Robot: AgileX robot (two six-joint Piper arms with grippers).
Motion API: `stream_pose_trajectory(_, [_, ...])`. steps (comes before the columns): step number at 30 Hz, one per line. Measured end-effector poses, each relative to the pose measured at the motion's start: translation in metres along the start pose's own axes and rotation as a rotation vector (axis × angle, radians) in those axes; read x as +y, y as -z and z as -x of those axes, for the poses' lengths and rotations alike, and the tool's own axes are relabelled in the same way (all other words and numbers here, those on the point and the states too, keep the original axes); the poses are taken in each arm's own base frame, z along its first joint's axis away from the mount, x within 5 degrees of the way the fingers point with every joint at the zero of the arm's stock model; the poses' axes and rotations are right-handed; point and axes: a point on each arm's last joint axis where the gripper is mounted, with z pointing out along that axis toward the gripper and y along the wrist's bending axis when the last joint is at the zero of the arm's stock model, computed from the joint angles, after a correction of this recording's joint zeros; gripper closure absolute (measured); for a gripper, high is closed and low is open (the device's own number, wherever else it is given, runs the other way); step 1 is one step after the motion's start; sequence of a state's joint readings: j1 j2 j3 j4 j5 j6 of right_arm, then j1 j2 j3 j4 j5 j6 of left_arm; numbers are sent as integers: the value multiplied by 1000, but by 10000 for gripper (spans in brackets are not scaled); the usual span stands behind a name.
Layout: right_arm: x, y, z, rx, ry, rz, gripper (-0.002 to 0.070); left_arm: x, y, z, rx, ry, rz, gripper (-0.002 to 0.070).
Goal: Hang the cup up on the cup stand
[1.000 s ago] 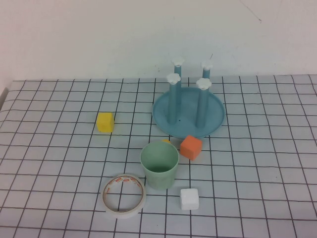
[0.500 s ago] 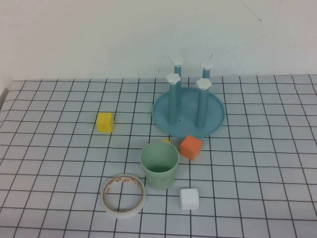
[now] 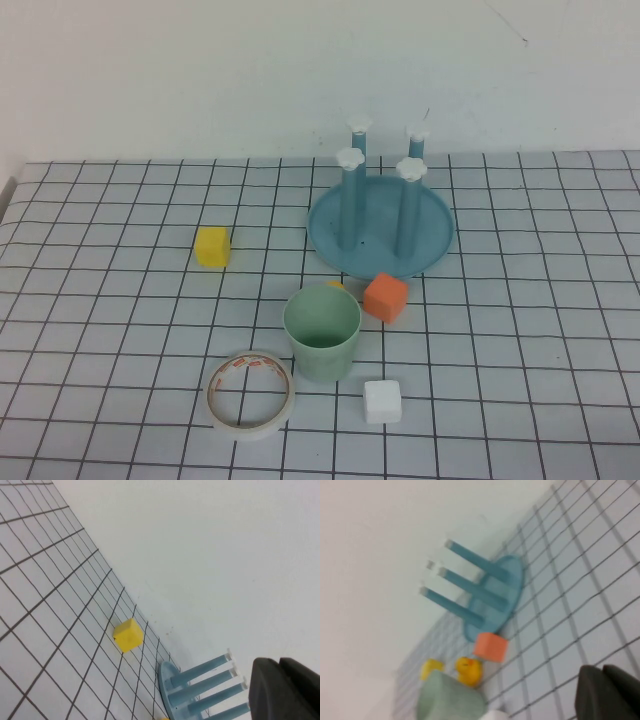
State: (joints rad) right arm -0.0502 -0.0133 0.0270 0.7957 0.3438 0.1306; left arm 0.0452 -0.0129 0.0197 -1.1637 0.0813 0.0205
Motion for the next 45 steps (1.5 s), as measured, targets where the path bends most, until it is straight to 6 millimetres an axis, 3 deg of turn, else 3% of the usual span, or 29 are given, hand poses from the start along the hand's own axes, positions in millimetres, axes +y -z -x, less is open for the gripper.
stream_pose_trajectory(9, [5, 0, 6, -65, -119, 54, 678, -1, 0, -2, 18, 8, -7, 678])
stream_pose_trajectory(13, [5, 0, 1, -13, -71, 51, 678, -11, 2, -9, 121, -298, -59, 678])
stream_pose_trajectory(19, [4, 0, -6, 69, -10, 49, 678, -70, -1, 4, 308, -831, -129, 678])
stream_pose_trajectory(21, [4, 0, -7, 76, -1, 49, 678, -87, -12, 13, 391, -955, -94, 678])
stream_pose_trajectory(27, [4, 1, -8, 91, 48, 51, 678, -133, -60, 36, 617, -1108, -49, 678])
stream_pose_trajectory(32, [4, 1, -9, 92, 72, 52, 678, -159, -108, 37, 849, -1177, -62, 678])
stream_pose_trajectory(34, [4, 1, -9, 94, 85, 53, 678, -170, -139, 27, 1020, -1239, -67, 677])
stream_pose_trajectory(38, [4, 1, -9, 97, 130, 55, 678, -179, -175, 4, 1233, -1283, -58, 678])
stream_pose_trajectory(45, [4, 1, -11, 116, 144, 57, 678, -185, -226, -40, 1413, -1420, -8, 647])
